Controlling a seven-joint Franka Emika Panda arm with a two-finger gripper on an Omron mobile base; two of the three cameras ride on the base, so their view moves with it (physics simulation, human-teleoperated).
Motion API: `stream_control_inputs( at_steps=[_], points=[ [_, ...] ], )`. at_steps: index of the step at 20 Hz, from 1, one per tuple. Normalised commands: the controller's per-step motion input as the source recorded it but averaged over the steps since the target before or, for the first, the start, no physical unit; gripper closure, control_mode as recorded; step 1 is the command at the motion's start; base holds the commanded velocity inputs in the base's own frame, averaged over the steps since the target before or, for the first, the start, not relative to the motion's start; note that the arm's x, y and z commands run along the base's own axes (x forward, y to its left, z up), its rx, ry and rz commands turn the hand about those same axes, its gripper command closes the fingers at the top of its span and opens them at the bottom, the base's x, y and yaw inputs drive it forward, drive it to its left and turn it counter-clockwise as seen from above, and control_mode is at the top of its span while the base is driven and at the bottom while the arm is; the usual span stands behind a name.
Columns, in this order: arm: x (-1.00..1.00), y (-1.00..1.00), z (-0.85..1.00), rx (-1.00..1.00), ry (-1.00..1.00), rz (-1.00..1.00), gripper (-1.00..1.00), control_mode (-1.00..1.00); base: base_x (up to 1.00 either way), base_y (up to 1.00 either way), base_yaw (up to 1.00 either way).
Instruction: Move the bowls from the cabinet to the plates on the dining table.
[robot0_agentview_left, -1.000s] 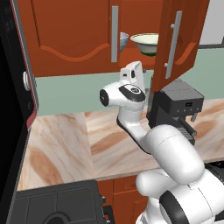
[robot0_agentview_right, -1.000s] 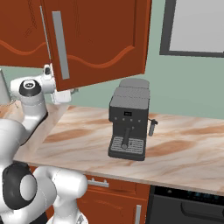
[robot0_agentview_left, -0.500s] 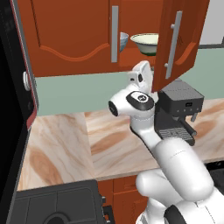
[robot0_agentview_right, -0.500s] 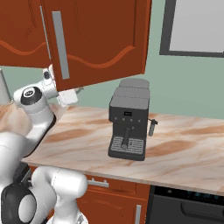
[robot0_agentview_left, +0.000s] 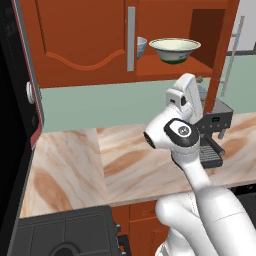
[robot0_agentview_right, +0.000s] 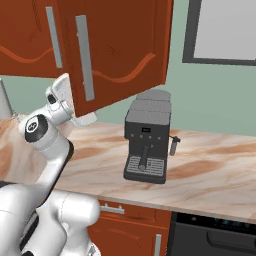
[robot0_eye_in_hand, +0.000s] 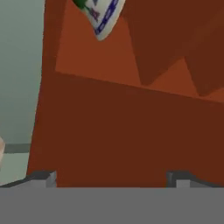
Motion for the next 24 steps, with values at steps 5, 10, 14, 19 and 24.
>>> stream_control_inputs(
  at_steps=[5, 10, 14, 19, 24],
  points=[
    [-0.75, -0.59, 0.22, -0.01, -0.25, 0.0, -1.0, -1.0, 0.0, 0.0, 0.0],
    [-0.63, -0.8, 0.1, 0.0, -0.23, 0.0, -1.0, -1.0, 0.0, 0.0, 0.0],
    [-0.44, -0.89, 0.0, 0.0, -0.18, 0.0, -1.0, -1.0, 0.0, 0.0, 0.0],
    [-0.37, -0.95, 0.0, 0.0, -0.15, 0.0, -1.0, -1.0, 0.0, 0.0, 0.0],
    [-0.13, -0.71, 0.03, 0.0, -0.13, 0.0, -1.0, -1.0, 0.0, 0.0, 0.0]
  ],
)
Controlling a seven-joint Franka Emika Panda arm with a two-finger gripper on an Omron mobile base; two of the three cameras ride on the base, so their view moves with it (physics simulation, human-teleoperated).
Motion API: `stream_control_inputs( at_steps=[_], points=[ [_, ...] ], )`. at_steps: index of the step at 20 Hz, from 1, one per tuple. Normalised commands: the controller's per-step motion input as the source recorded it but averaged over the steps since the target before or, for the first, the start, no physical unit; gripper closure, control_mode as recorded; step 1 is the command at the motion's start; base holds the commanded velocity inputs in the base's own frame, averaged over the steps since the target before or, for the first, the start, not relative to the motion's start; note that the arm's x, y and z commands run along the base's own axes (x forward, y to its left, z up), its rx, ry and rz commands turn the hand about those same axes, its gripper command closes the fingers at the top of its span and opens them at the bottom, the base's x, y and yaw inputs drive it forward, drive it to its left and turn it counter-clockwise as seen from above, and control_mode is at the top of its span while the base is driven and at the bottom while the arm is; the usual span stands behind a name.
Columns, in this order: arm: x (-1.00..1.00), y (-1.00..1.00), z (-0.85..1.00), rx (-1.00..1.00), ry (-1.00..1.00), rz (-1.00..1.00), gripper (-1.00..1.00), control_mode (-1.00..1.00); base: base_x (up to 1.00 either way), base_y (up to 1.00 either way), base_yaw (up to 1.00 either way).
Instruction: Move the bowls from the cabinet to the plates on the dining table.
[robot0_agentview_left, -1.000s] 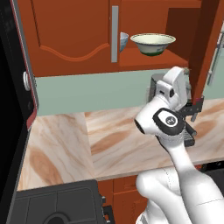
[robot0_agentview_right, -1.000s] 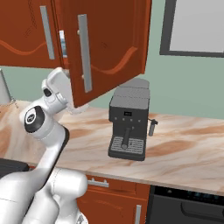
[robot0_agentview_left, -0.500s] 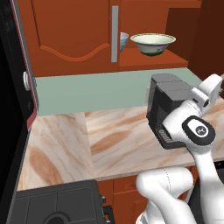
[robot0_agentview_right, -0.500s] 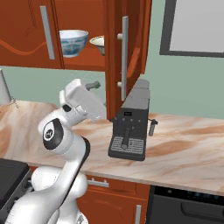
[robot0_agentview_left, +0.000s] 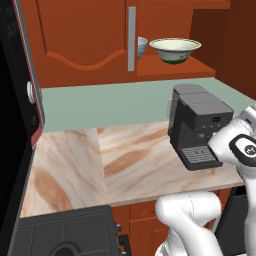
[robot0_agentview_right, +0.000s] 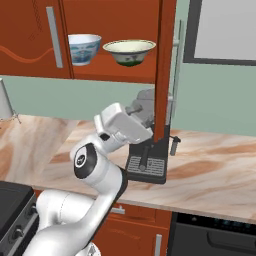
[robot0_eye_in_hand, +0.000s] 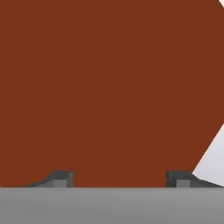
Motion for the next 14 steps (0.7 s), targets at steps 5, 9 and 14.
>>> stream_control_inputs(
  at_steps=[5, 9, 14],
  points=[
    [0.06, 0.37, 0.1, -0.02, -0.05, 0.0, -1.0, -1.0, 0.0, 0.0, 0.0],
    [0.01, 0.76, 0.24, 0.0, -0.06, 0.04, -1.0, -1.0, 0.0, 0.0, 0.0],
    [0.0, 0.67, 0.24, 0.02, -0.07, 0.05, -1.0, -1.0, 0.0, 0.0, 0.0]
  ],
)
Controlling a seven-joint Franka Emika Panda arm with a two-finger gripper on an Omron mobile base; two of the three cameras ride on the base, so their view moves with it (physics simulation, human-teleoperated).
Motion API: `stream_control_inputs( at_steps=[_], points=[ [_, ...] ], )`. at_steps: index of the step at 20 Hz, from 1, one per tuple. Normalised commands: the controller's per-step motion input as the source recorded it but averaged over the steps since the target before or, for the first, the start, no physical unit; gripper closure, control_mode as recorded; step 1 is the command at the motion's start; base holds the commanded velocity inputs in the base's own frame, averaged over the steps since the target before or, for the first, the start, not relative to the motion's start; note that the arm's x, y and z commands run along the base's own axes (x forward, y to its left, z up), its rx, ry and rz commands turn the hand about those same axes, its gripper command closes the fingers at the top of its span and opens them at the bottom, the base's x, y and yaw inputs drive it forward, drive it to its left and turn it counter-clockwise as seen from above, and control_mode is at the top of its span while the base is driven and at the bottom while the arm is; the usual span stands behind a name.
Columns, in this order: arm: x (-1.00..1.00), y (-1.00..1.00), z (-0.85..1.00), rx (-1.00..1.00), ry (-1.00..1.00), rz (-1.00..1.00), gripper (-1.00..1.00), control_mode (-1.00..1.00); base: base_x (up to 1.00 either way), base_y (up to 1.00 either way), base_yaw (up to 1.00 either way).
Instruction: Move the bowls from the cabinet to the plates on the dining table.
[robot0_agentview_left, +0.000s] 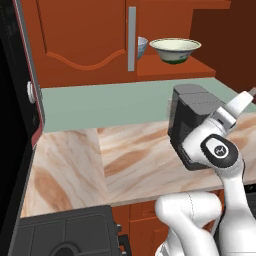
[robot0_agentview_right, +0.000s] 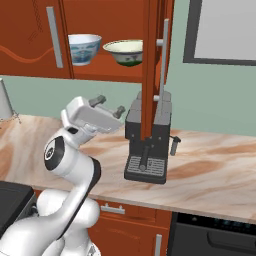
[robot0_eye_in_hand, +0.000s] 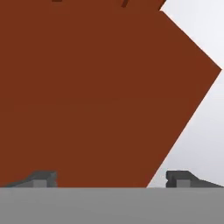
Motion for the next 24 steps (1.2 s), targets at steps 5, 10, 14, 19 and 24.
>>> stream_control_inputs(
  at_steps=[5, 10, 14, 19, 24],
  points=[
    [0.07, 0.41, 0.1, 0.21, -0.1, 0.1, -1.0, -1.0, 0.0, 0.0, 0.0],
    [0.11, 0.3, 0.0, 0.35, -0.11, 0.16, -1.0, -1.0, 0.0, 0.0, 0.0],
    [0.12, 0.16, 0.05, 0.43, -0.11, 0.2, -1.0, -1.0, 0.0, 0.0, 0.0],
    [0.29, 0.14, 0.01, 0.42, -0.08, 0.22, -1.0, -1.0, 0.0, 0.0, 0.0],
    [0.33, 0.23, 0.0, 0.27, -0.05, 0.19, -1.0, -1.0, 0.0, 0.0, 0.0]
  ],
)
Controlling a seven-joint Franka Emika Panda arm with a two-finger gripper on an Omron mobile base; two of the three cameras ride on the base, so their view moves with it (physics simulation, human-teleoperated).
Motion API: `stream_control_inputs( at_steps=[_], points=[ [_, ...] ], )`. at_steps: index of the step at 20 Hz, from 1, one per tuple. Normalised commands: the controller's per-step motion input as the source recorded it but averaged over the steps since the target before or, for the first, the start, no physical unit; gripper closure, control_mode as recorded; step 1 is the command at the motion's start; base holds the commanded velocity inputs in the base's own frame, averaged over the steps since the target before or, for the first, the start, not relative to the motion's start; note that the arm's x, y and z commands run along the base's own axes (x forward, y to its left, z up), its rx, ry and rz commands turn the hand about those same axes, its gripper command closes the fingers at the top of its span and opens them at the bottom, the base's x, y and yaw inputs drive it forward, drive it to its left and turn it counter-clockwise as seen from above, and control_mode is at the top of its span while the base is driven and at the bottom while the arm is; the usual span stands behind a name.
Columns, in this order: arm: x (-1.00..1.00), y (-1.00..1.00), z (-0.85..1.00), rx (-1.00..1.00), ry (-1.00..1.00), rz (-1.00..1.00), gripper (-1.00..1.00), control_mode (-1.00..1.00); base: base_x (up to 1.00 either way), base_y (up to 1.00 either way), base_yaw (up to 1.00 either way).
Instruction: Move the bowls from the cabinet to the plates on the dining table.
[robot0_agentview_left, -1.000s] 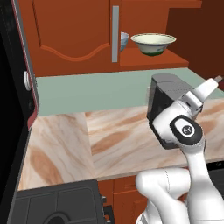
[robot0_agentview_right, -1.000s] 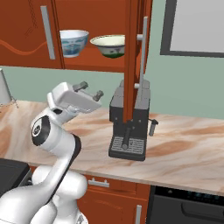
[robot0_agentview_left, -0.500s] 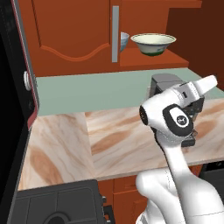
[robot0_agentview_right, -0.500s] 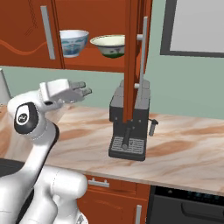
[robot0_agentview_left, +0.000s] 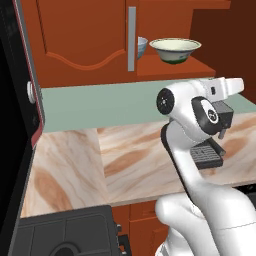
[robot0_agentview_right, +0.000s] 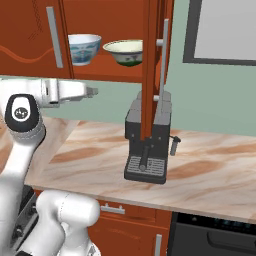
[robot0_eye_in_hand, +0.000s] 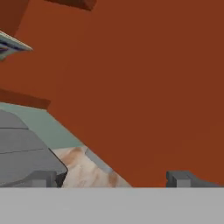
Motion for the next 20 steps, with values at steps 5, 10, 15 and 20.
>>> stream_control_inputs(
  at_steps=[5, 10, 15, 20],
  points=[
    [0.43, 0.27, 0.0, 0.24, -0.05, 0.17, -1.0, -1.0, 0.0, 0.0, 0.0],
    [0.4, 0.25, 0.0, 0.26, -0.04, 0.18, -1.0, -1.0, 0.0, 0.0, 0.0],
    [0.44, 0.34, 0.0, 0.24, -0.03, 0.15, -1.0, -1.0, 0.0, 0.0, 0.0],
    [0.4, 0.43, 0.03, 0.19, -0.02, 0.14, -1.0, -1.0, 0.0, 0.0, 0.0]
  ],
)
